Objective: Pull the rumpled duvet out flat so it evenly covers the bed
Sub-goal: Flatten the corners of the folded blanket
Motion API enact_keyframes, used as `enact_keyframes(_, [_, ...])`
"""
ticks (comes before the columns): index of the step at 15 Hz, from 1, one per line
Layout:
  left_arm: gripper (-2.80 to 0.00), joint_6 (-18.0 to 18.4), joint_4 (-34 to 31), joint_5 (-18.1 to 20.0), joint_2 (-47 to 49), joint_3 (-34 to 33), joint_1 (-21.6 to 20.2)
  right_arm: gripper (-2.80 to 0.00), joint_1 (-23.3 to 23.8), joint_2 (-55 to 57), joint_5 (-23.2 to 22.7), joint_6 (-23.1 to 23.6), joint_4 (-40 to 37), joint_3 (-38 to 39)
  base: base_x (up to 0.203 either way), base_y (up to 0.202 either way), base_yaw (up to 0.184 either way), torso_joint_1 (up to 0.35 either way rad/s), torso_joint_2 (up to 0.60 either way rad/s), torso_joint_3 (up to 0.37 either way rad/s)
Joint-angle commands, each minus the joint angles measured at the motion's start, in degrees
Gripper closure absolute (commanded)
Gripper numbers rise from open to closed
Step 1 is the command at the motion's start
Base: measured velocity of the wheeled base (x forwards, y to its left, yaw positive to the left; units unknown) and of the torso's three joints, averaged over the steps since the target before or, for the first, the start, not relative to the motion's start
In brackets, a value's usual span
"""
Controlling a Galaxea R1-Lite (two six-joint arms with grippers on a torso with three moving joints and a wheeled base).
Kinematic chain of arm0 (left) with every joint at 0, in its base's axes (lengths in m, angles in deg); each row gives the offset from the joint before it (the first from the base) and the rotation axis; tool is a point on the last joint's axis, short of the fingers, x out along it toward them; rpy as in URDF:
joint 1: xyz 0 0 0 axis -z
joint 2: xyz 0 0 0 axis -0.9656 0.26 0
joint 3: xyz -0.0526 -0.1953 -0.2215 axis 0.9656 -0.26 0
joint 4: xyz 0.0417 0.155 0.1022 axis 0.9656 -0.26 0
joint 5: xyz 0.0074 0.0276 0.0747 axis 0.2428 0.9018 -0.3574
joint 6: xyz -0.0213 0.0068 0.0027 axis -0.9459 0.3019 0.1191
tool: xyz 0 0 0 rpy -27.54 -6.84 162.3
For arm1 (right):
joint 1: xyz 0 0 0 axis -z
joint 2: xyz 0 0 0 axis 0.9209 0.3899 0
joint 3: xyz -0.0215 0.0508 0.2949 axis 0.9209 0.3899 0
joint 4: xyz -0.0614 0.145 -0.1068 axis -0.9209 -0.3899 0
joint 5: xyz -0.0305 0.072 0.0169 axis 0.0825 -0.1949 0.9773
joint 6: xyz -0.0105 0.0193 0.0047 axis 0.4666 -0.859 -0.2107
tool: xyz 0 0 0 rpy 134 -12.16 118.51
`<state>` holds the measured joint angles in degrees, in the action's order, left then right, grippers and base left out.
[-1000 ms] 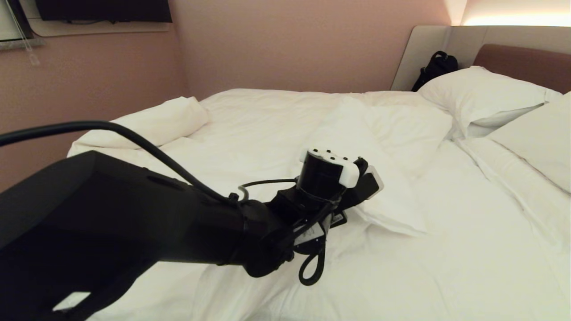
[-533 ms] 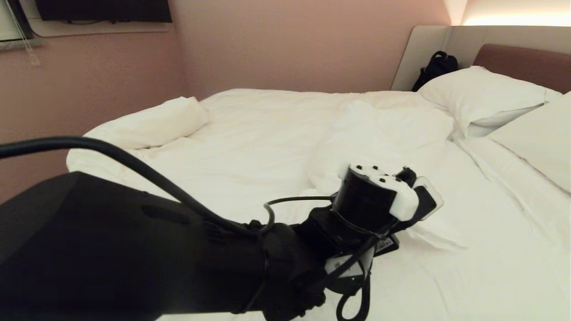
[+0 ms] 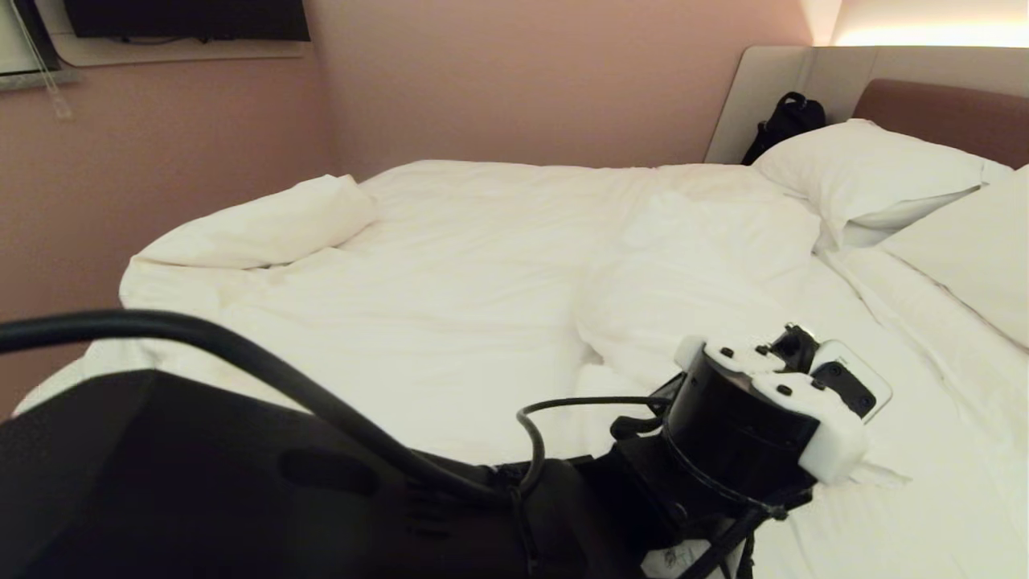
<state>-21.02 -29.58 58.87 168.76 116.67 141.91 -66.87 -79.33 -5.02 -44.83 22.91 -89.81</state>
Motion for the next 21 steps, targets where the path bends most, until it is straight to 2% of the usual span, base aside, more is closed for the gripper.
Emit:
enact_keyframes(1, [0.0, -2.78, 0.26, 0.35, 0.71, -1.86, 0.93, 0.0, -0.01, 0.01, 0.02, 0.09, 0.01, 0.0, 0.0, 0.0, 0.0, 0.0, 0.0, 0.0])
enact_keyframes(3, [0.0, -7.21, 0.39, 2.19, 0.94, -4.66, 1.33, 0.0, -0.01, 0.01, 0.02, 0.09, 0.01, 0.0, 0.0, 0.0, 0.0, 0.0, 0.0, 0.0])
enact_keyframes(6, [0.0, -10.58, 0.66, 2.96, 1.34, -6.13, 1.76, 0.0, -0.01, 0.01, 0.02, 0.09, 0.01, 0.0, 0.0, 0.0, 0.0, 0.0, 0.0, 0.0])
enact_keyframes(14, [0.0, -10.5, 5.84, 3.15, 3.9, -9.84, 2.28, 0.0, -0.01, 0.01, 0.02, 0.09, 0.01, 0.0, 0.0, 0.0, 0.0, 0.0, 0.0, 0.0])
enact_keyframes(15, [-2.8, -10.59, 5.84, 3.15, 3.82, -9.8, 2.28, 0.0, -0.01, 0.01, 0.02, 0.09, 0.01, 0.0, 0.0, 0.0, 0.0, 0.0, 0.0, 0.0])
enact_keyframes(19, [-2.8, -11.02, 5.51, 3.24, 2.93, -10.34, 2.28, 0.0, -0.01, 0.01, 0.02, 0.09, 0.01, 0.0, 0.0, 0.0, 0.0, 0.0, 0.0, 0.0])
enact_keyframes(21, [-2.8, -13.73, 3.59, 3.24, 1.77, -11.39, 2.31, 0.0, -0.01, 0.01, 0.02, 0.09, 0.01, 0.0, 0.0, 0.0, 0.0, 0.0, 0.0, 0.0])
